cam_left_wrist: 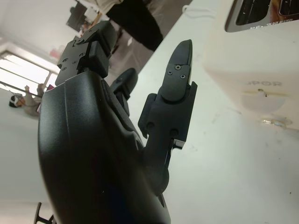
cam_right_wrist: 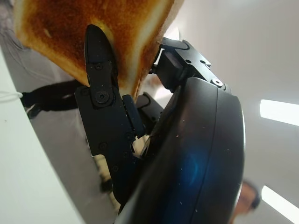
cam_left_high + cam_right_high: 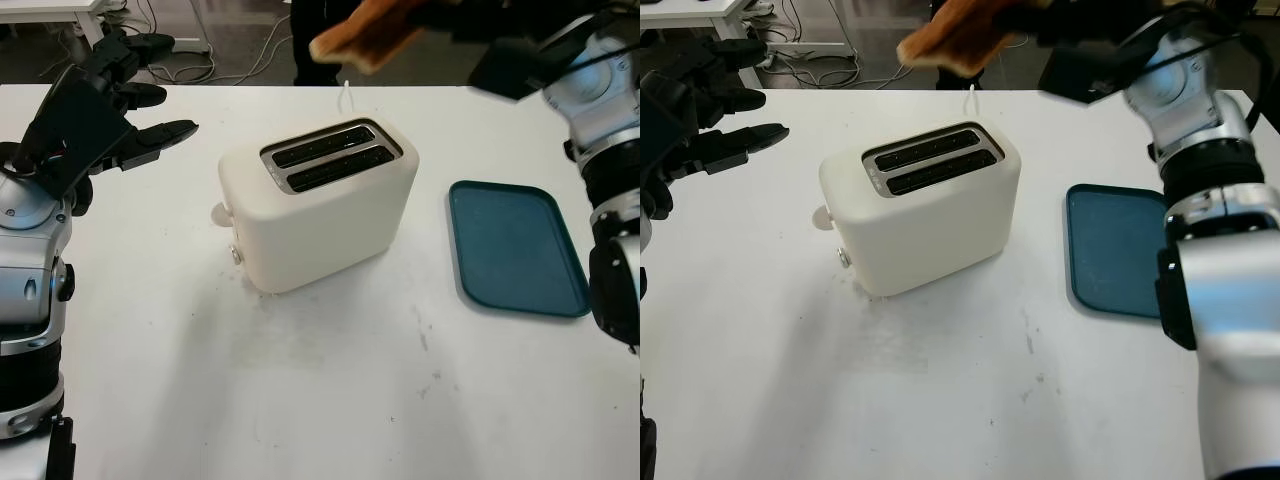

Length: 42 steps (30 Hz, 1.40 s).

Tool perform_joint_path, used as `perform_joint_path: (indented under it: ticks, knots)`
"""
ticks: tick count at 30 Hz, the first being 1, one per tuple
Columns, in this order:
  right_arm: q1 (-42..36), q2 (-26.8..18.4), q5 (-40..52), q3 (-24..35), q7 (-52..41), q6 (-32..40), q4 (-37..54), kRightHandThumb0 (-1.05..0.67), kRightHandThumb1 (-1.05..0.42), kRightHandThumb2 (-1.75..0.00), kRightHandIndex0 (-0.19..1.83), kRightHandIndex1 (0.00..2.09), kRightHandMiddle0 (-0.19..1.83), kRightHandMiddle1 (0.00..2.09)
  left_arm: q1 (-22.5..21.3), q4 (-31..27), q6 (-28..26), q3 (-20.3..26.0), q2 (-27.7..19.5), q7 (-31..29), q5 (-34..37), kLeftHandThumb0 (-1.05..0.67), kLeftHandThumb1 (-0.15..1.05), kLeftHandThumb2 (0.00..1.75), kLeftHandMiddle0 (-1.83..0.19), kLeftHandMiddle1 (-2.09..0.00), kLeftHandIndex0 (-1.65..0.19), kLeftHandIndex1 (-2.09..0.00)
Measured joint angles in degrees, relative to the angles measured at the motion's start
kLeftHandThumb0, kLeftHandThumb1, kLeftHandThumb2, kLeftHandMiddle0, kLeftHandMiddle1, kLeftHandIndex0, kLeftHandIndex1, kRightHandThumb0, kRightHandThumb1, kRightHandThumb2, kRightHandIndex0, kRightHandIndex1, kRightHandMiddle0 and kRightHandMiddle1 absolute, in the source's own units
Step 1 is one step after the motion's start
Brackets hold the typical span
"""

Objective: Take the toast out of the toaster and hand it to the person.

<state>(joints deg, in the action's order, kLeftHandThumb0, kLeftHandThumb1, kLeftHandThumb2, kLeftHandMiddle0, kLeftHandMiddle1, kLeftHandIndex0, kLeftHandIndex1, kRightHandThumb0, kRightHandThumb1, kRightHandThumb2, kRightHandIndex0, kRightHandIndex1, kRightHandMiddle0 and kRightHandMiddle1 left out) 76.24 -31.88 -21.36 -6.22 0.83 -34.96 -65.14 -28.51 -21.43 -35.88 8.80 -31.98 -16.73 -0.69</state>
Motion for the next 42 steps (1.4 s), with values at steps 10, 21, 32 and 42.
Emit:
perform_joint_path:
  ticks: [10, 21, 32, 42]
  knots:
    - [-0.2, 3.3, 2.5, 3.0, 3.8, 15.2, -8.7, -0.28, -0.92, -0.38, 0.74, 1.75, 0.52, 1.74, 0.1, 0.0, 0.0, -0.1, -0.2, 0.1, -0.4, -0.28, 0.92, 0.10, -0.01, -0.86, -0.12, -0.48]
    - [-4.8, 9.3, 5.4, 7.2, 8.6, 27.0, -11.8, -0.23, -0.92, -0.37, 0.65, 1.75, 0.36, 1.61, 0.3, -0.1, -0.2, -0.2, -0.3, 0.2, -0.8, -0.31, 0.92, 0.10, -0.01, -0.84, -0.14, -0.44]
    - [-5.2, 12.6, 12.1, 14.1, 8.4, 34.2, -12.0, -0.27, -0.92, -0.36, 0.75, 1.75, 0.24, 1.74, 1.1, -0.1, -0.2, -0.2, -0.3, 0.2, -1.8, -0.33, 0.92, 0.10, -0.05, -0.81, -0.17, -0.40]
    - [-5.5, 12.6, 11.7, 13.5, 7.8, 33.2, -12.0, -0.24, -0.92, -0.35, 0.76, 1.75, 0.31, 1.75, 1.1, -0.5, -0.2, -0.2, -0.2, 0.2, -1.8, -0.31, 0.92, 0.11, -0.04, -0.79, -0.18, -0.37]
